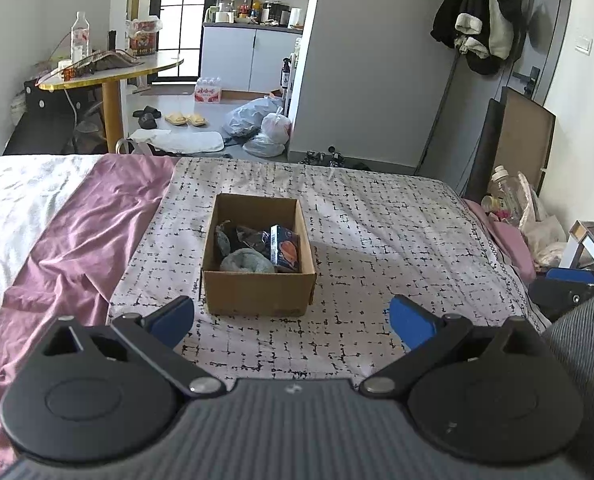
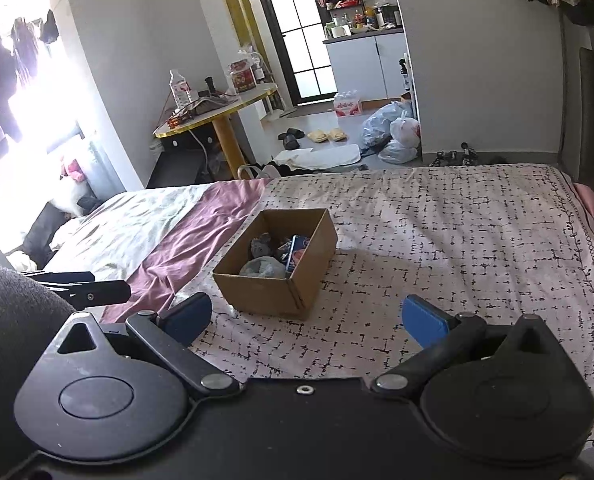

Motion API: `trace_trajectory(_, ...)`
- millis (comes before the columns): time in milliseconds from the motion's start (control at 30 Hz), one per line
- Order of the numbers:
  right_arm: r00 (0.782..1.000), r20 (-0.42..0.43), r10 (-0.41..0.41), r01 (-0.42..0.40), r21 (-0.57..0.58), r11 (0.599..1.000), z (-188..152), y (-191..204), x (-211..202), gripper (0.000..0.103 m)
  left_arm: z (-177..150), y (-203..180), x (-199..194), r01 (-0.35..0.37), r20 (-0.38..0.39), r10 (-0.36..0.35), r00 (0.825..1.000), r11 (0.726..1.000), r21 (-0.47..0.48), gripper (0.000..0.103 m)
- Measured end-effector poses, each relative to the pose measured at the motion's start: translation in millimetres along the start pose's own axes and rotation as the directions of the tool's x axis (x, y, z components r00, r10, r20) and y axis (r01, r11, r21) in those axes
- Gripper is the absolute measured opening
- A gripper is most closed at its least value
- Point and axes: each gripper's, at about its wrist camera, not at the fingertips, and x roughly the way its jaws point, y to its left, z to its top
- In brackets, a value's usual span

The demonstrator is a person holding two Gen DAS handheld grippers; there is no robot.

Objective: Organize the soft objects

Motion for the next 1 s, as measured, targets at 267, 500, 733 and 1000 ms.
trace_trajectory(267, 1.0, 0.002, -0.007, 0.007, 0.017, 1.0, -1.7, -4.3, 0.9, 0.103, -1.2, -1.4, 2.3, 0.0, 0.002, 0.0, 1.0, 1.0, -0.013, 0.103)
trace_trajectory(500, 1.0, 0.004, -0.014, 0.014, 0.022, 1.0, -2.5, -6.6, 1.5, 0.103, -1.3, -6.2, 2.4, -0.016, 0.012, 0.016, 1.0, 1.0, -0.003, 0.103)
trace_trajectory(733, 1.0, 0.018, -0.016, 0.016, 0.015, 1.0, -2.8, -8.5, 1.2, 0.102, -1.7, -9.0, 3.4, -0.024, 0.018, 0.024, 1.0, 1.0, -0.002, 0.103)
trace_trajectory(1000, 1.0, 0.02, -0.005, 0.004, 0.01, 1.0, -2.9, -9.1, 0.5, 0.098, -2.1, -11.0, 3.2, -0.033, 0.021, 0.033, 0.999, 0.999, 0.001, 0.103)
